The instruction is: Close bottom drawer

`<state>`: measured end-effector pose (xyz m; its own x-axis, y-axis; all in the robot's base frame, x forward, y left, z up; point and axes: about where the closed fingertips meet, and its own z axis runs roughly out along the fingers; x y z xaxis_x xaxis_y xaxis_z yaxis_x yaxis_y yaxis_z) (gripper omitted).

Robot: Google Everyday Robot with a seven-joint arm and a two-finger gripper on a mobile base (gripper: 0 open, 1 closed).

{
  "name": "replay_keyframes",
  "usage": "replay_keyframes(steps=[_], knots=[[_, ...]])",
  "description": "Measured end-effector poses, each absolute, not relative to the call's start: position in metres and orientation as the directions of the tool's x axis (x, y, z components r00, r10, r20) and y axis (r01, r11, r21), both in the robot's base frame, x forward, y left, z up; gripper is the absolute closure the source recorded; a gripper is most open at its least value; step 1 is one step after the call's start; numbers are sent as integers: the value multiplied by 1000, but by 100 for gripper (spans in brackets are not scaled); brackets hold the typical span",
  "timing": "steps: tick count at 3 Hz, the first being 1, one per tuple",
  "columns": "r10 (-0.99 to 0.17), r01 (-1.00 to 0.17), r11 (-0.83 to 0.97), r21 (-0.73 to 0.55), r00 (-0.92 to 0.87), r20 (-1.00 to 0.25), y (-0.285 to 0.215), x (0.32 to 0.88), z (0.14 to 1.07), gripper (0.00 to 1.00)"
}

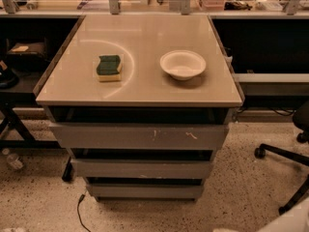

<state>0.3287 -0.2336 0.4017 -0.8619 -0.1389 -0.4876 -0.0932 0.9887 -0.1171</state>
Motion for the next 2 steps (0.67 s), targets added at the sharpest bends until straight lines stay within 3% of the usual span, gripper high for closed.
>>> replay_keyframes(steps=[1, 2], knots=[[-89, -61, 995, -78, -898, -431, -223, 293, 398, 100], [-91, -63, 995, -79, -897, -432, -223, 294, 398, 100]])
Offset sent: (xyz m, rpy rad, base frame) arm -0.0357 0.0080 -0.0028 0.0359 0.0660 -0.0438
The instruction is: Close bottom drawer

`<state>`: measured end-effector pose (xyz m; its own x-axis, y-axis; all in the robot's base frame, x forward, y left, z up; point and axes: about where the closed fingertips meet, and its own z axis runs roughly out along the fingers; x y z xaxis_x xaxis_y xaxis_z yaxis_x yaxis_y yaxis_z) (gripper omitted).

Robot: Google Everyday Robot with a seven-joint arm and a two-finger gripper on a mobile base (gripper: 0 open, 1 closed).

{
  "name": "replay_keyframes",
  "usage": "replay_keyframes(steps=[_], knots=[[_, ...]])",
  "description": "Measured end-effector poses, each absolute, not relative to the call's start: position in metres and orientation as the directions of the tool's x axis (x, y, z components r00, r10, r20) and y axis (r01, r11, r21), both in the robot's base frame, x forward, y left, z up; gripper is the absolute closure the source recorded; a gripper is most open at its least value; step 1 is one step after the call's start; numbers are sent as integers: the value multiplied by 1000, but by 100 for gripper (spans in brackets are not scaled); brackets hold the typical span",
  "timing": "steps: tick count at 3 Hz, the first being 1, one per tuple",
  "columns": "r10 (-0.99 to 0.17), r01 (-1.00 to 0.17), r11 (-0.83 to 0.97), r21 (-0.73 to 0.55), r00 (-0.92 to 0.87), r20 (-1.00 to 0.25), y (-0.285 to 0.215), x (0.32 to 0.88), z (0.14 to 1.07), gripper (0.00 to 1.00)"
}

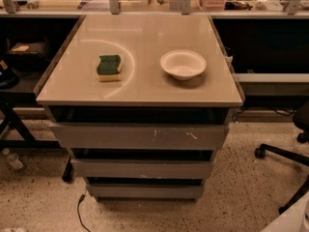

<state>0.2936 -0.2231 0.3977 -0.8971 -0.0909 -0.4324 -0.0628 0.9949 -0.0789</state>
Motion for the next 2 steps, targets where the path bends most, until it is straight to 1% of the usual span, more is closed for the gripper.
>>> replay_keyframes(steps=[1, 2], knots=[[-58, -47, 998, -38, -912, -405, -227, 290, 391, 100], [81, 89, 996, -14, -956, -283, -275, 237, 355, 100]])
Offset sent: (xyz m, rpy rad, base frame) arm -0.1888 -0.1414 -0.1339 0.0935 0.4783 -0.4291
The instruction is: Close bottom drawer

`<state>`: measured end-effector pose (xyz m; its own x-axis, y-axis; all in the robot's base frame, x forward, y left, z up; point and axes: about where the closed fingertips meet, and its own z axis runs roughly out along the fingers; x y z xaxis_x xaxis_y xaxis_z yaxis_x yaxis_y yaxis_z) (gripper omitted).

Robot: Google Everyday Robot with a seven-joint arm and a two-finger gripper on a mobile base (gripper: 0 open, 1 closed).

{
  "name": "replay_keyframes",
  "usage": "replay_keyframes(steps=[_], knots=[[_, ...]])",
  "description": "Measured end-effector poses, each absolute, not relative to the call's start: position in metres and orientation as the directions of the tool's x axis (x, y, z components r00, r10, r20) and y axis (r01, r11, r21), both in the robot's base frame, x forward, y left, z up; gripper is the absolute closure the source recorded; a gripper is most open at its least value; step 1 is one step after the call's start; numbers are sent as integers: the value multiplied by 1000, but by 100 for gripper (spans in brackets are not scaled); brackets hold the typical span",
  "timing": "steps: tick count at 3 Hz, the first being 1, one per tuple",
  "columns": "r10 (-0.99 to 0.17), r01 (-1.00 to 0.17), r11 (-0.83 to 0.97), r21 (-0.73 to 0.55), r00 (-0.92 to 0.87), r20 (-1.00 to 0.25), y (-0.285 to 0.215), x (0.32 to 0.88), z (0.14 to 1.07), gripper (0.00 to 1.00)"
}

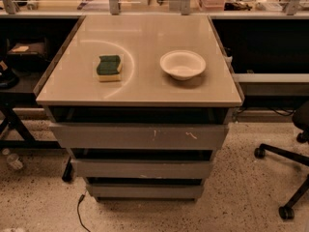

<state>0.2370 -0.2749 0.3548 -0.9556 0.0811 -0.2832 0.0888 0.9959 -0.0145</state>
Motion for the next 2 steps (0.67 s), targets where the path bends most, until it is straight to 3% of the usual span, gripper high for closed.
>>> replay_keyframes(steps=[1, 2], knots=[[319, 324, 945, -46, -944, -86, -334, 117, 306, 100], [538, 530, 843, -94, -836, 108, -360, -22, 270, 100]])
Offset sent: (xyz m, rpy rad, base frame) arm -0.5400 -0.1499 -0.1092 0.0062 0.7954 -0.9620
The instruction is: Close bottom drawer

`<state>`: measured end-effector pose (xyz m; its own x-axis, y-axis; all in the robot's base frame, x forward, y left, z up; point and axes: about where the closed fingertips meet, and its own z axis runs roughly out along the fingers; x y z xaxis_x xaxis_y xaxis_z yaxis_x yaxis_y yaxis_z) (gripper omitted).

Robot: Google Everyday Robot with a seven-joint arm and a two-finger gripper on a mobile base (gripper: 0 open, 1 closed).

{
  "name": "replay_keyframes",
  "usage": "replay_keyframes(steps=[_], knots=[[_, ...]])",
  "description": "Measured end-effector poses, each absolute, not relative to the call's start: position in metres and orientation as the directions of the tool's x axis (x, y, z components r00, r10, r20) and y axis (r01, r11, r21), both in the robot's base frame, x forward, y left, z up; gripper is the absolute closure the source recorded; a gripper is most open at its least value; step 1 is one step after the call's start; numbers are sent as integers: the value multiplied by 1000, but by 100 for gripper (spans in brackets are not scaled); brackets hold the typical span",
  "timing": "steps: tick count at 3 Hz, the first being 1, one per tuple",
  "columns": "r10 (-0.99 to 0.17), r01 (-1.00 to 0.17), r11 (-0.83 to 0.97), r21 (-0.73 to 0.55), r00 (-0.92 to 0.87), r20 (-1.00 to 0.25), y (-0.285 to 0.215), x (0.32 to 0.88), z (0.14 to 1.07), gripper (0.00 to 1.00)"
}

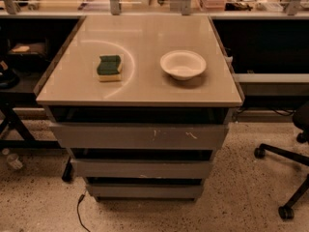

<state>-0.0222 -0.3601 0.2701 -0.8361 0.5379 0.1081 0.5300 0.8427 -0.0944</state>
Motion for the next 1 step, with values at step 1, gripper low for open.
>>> replay_keyframes(steps=[1], knots=[[635, 618, 773, -147, -747, 199, -360, -98, 263, 82]])
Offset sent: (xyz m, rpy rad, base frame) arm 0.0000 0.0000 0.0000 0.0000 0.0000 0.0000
